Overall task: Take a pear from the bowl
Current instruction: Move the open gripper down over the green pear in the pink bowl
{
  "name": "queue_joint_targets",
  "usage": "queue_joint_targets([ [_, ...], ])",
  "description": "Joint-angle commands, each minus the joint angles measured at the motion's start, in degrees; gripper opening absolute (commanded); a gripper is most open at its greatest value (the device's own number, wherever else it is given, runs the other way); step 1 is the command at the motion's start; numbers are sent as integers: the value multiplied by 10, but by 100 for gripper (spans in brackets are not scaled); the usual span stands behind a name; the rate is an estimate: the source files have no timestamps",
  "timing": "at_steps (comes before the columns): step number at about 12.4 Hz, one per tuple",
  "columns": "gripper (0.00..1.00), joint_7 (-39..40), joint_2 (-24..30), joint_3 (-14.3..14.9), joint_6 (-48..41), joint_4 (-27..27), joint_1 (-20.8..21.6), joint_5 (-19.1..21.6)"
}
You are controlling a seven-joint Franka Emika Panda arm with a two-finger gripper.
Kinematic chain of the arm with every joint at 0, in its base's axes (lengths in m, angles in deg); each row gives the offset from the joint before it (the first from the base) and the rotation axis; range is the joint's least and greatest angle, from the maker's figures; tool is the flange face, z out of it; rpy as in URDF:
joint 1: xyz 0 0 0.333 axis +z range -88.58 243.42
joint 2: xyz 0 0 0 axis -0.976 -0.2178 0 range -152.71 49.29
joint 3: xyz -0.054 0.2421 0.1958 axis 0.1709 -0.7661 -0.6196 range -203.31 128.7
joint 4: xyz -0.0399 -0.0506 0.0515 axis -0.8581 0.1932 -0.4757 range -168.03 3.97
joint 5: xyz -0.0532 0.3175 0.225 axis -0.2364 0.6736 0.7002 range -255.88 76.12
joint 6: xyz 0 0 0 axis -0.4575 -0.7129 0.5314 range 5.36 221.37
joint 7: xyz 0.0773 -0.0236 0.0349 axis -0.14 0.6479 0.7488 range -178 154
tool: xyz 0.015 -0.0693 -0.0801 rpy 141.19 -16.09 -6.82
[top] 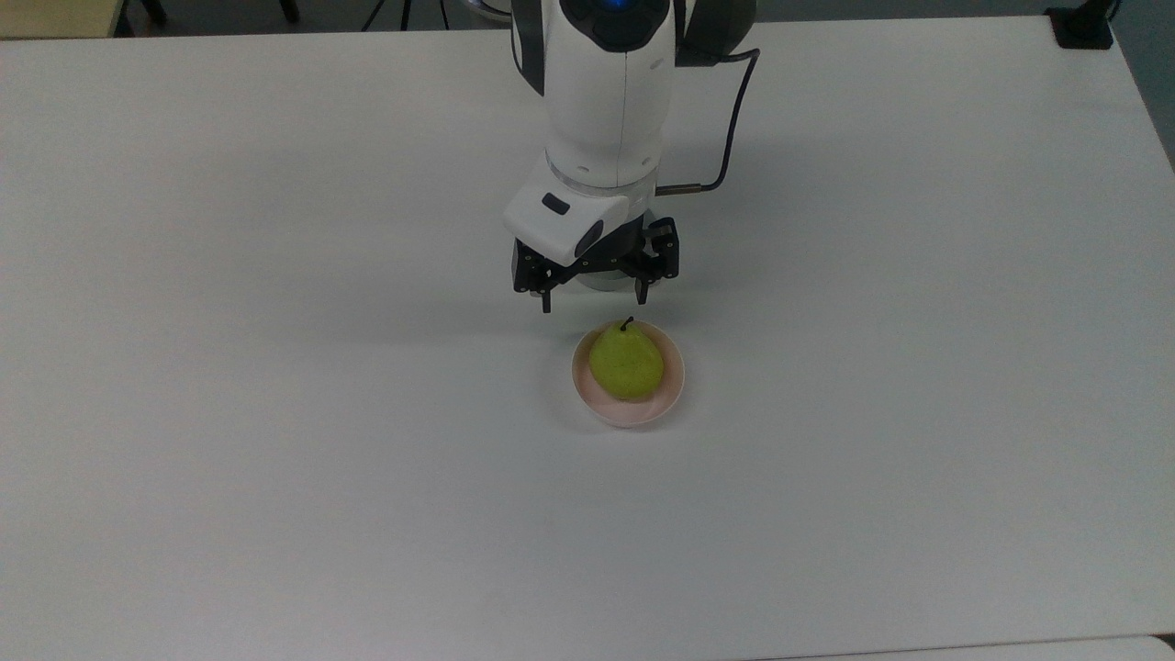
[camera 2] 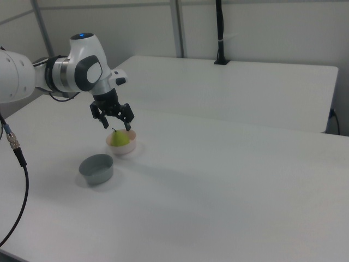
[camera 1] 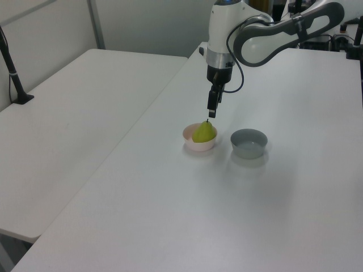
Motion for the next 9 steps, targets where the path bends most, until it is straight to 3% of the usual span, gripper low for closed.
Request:
queue_joint_targets([
  [1, 100, -14, -19, 5, 42, 10, 10, 0],
  [9, 100, -38, -54, 6, 85, 10, 30, -17],
])
